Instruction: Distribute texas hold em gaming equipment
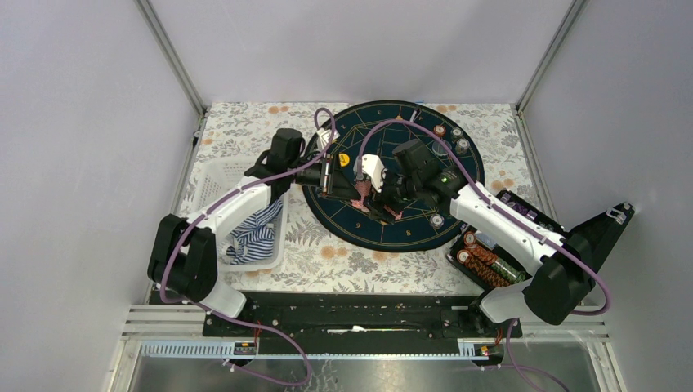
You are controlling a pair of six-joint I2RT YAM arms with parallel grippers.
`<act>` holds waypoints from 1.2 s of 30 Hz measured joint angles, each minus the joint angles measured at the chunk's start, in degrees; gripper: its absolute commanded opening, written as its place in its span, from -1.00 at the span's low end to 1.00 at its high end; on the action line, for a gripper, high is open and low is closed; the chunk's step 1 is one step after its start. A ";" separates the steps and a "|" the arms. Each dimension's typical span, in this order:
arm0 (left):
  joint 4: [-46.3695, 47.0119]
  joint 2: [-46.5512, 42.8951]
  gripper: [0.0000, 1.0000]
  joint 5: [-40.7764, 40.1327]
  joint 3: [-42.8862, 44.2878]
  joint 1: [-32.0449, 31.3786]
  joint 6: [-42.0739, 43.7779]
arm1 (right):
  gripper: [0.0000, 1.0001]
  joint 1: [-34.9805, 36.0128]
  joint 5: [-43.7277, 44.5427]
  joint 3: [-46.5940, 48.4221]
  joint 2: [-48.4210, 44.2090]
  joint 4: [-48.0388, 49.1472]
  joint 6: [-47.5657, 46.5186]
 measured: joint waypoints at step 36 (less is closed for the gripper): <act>-2.62 -1.29 -1.00 -4.48 1.86 2.56 3.13 | -0.95 -2.71 0.44 -1.31 -0.13 0.02 0.94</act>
